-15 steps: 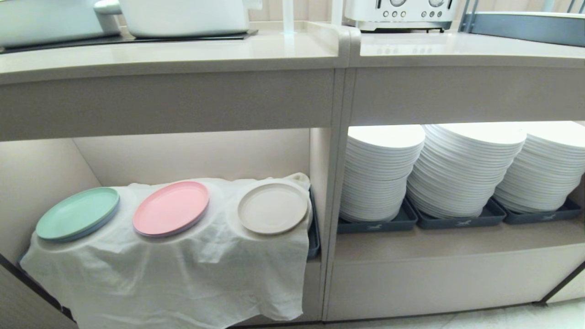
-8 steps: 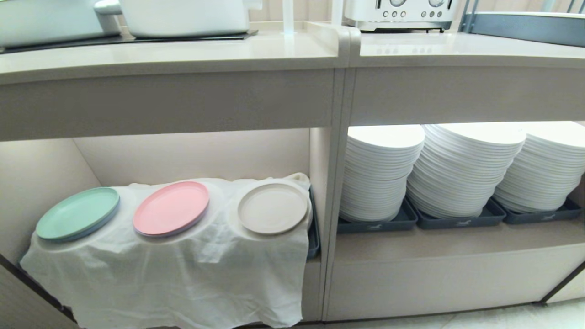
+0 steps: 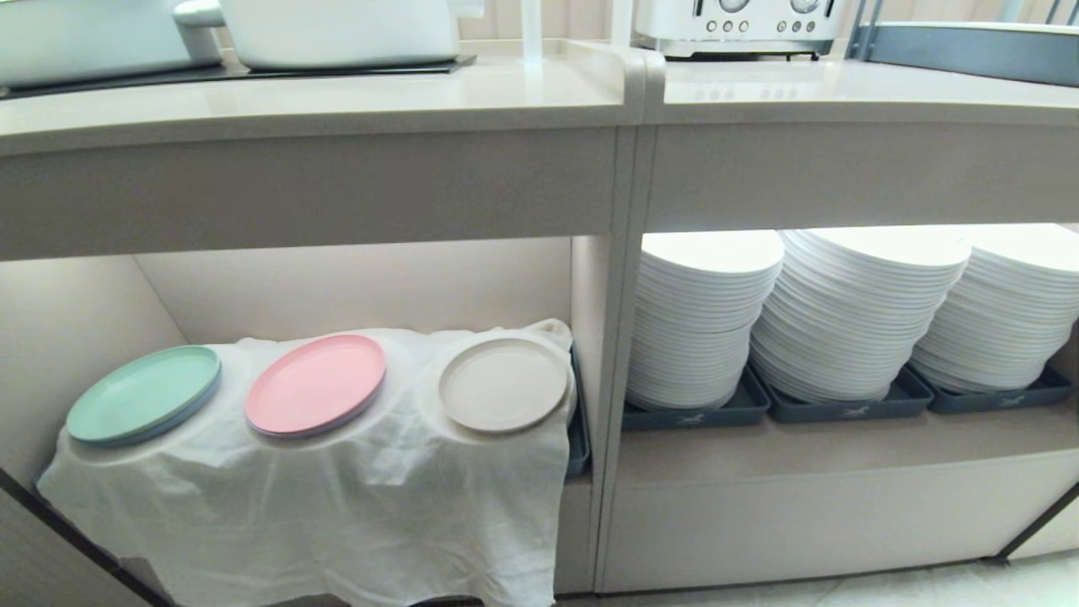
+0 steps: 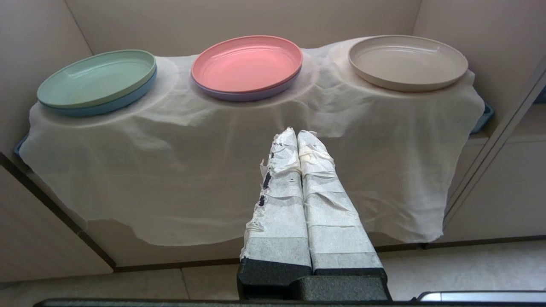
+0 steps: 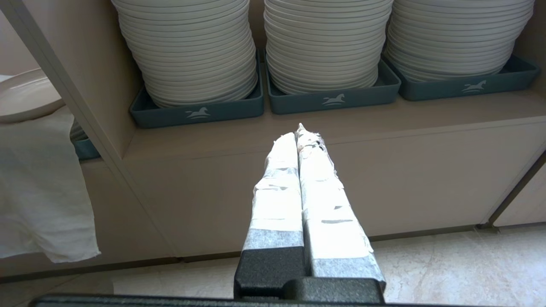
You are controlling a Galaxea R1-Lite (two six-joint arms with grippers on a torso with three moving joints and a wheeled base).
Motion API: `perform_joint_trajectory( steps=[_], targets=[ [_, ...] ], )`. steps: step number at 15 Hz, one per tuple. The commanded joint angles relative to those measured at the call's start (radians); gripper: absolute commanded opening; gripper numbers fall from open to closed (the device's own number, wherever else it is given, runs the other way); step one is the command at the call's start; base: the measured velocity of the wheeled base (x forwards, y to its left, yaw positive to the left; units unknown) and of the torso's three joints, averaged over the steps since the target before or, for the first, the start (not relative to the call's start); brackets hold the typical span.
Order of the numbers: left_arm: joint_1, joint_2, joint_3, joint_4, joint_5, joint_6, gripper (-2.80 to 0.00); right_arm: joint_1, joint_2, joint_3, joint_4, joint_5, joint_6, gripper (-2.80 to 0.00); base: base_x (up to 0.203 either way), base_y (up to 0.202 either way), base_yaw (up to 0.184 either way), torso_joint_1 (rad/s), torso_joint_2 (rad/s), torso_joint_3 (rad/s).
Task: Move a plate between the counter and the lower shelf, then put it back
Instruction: Pick up the plate in the cupboard
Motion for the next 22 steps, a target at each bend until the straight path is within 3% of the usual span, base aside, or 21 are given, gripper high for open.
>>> perform_joint_trajectory(
  steps=[1,15,19,22],
  targets=[
    [0.000,0.001,0.000,0.000,0.000,0.001,-2.80,0.000,0.000,0.000,0.000,0.000,0.001,-2.80,0.000,0.000,0.000,0.000,0.00,0.000],
    [0.000,0.000,-0.003,0.006,-0.004,-0.004,-2.80,0.000,0.000,0.000,0.000,0.000,0.001,-2.80,0.000,0.000,0.000,0.000,0.00,0.000],
    [0.000,-0.001,-0.003,0.002,-0.024,0.063,-2.80,0.000,0.000,0.000,0.000,0.000,0.001,-2.80,0.000,0.000,0.000,0.000,0.00,0.000],
    [0.000,-0.001,-0.020,0.003,-0.030,0.073,-2.80,0.000,0.000,0.000,0.000,0.000,0.001,-2.80,0.000,0.000,0.000,0.000,0.00,0.000]
  ],
)
